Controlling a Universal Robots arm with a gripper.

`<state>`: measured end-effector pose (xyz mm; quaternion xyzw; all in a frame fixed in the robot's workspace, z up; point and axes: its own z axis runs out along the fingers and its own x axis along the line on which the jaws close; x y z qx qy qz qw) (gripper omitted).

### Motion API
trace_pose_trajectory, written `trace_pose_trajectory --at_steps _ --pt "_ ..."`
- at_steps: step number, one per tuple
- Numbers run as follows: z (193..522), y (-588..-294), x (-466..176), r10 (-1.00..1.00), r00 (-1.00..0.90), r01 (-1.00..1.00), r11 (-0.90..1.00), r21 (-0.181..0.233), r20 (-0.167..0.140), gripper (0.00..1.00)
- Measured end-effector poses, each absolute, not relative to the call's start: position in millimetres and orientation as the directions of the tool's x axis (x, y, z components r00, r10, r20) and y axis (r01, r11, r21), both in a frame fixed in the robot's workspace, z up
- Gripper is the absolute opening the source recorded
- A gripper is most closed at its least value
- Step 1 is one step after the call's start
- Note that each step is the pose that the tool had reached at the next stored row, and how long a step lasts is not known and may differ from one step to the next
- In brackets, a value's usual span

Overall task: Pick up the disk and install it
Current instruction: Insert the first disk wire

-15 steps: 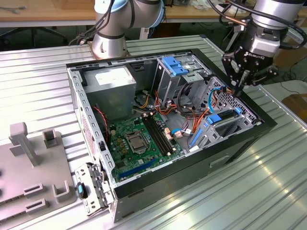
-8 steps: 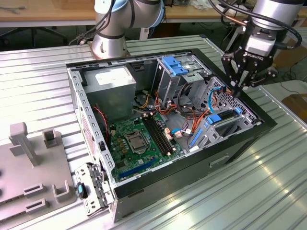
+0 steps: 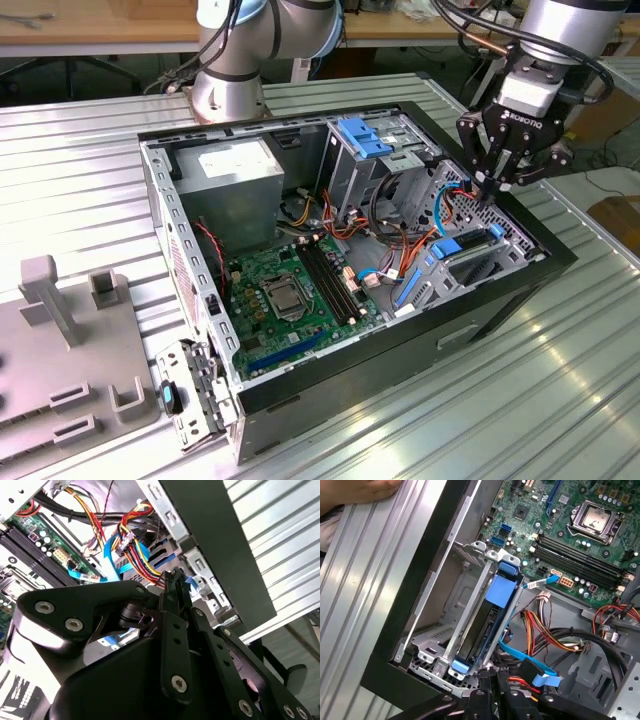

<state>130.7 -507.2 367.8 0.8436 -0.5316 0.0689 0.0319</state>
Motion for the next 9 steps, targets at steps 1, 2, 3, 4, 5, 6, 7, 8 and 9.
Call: trace_pose_trajectory --at_steps 1,2,3,4,5,6,7,8,9 --pt "367.7 -507.2 130.6 -0.895 0.420 -0.904 -0.427 -0.019 0.150 0.16" --pt "367.7 -507.2 130.5 -0.900 0.410 -0.909 -0.417 -0.019 0.150 0.16" --pt "367.6 -507.2 130.4 -0.904 0.400 -0.913 -0.407 -0.019 0.150 0.16" --pt "367.5 -507.2 130.4 -0.909 0.390 -0.918 -0.397 -0.019 0.150 0.16" --pt "367.4 -507.2 130.4 -0.915 0.373 -0.925 -0.380 -0.019 0.150 0.16" --pt "367.2 -507.1 130.4 -0.922 0.357 -0.931 -0.364 -0.019 0.151 0.16" --pt "366.8 -507.2 130.4 -0.927 0.345 -0.936 -0.351 -0.019 0.151 0.16" --pt "366.5 -507.2 130.4 -0.930 0.335 -0.940 -0.341 -0.019 0.151 0.16" --pt "366.1 -507.2 130.4 -0.936 0.317 -0.946 -0.323 -0.019 0.152 0.16"
